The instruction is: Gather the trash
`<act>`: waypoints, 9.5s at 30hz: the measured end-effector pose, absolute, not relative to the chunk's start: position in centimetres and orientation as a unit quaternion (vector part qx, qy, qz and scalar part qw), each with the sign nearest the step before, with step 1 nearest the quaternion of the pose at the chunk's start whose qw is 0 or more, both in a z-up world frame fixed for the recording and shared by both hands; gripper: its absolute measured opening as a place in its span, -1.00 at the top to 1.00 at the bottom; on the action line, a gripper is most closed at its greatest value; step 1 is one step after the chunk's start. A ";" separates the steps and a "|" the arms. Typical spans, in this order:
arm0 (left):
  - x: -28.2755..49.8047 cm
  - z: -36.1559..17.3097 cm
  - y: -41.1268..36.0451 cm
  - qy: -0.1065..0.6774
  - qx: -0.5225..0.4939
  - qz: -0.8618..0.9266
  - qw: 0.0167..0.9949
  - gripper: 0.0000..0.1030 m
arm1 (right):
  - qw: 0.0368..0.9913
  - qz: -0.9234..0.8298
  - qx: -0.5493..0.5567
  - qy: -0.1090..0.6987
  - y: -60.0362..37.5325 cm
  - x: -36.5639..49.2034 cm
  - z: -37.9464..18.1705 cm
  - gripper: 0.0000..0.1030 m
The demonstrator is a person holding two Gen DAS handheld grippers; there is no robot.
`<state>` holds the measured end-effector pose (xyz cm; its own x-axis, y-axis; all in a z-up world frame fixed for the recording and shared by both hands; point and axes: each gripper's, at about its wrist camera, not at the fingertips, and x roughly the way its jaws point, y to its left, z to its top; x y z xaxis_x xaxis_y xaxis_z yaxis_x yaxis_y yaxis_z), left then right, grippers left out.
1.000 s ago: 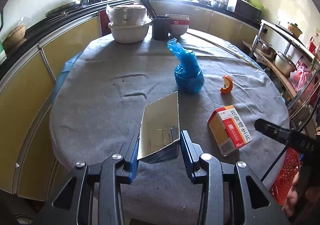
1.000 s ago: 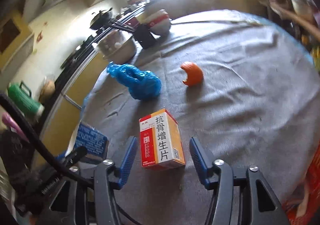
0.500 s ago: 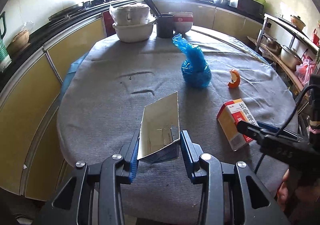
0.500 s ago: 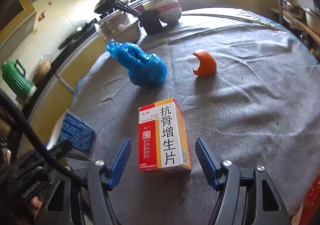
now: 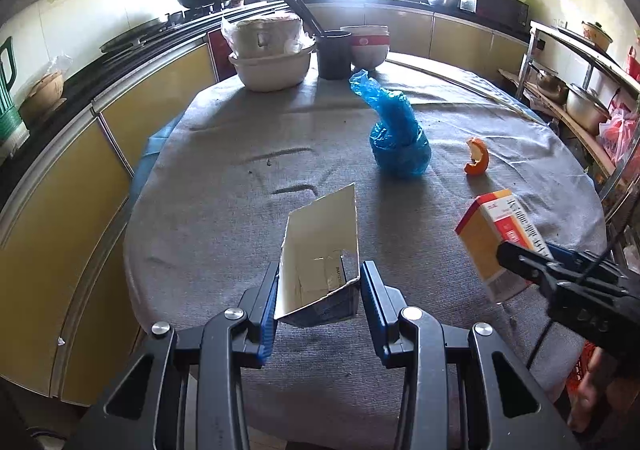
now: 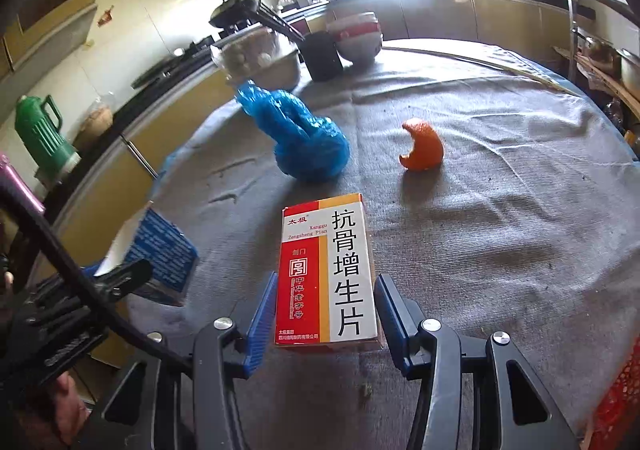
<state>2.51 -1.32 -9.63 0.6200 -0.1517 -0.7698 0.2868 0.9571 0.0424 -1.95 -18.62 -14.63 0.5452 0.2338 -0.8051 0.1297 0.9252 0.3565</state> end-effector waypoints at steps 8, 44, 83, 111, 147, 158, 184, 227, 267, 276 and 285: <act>1.4 -9.1 -2.8 0.411 0.101 -0.126 0.897 0.22 | 0.863 0.037 0.227 0.449 -20.6 -4.0 -12.6 -0.02; -5.4 -8.2 -17.7 0.389 0.244 -0.245 0.854 0.22 | 0.867 -0.048 0.330 0.371 -33.8 -15.9 -11.2 -0.02; -12.1 -8.6 -27.5 0.354 0.340 -0.332 0.806 0.22 | 0.837 -0.146 0.400 0.344 -41.9 -25.9 -13.0 -0.02; -17.8 -10.7 -34.3 0.341 0.382 -0.432 0.743 -0.15 | 0.759 -0.224 0.505 0.345 -47.9 -34.1 -16.6 -0.15; -3.1 -9.7 -12.5 0.406 0.229 -0.185 0.865 -0.23 | 0.804 -0.121 0.410 0.414 -37.7 -22.0 -12.3 -0.18; -0.4 -10.8 -7.0 0.428 0.192 -0.134 0.873 -0.23 | 0.815 -0.066 0.373 0.439 -32.4 -17.3 -11.6 -0.19; 2.8 -12.3 -3.6 0.452 0.149 -0.122 0.871 -0.23 | 0.834 0.028 0.282 0.474 -23.6 -6.5 -11.7 -0.19; 17.7 -9.5 -10.5 0.473 -0.015 -0.236 0.849 0.59 | 0.824 -0.020 0.303 0.478 -30.1 10.2 -20.6 0.34; 8.4 -7.0 -5.7 0.447 -0.012 -0.237 0.862 0.59 | 0.860 -0.060 0.192 0.470 -28.1 4.7 -17.3 0.70; 7.1 -6.5 -5.4 0.441 -0.011 -0.230 0.867 0.59 | 0.850 -0.033 0.246 0.464 -29.2 2.1 -16.4 -0.28; 8.3 -7.5 -5.4 0.455 -0.012 -0.229 0.860 0.59 | 0.862 -0.029 0.202 0.464 -28.3 5.0 -19.0 -0.73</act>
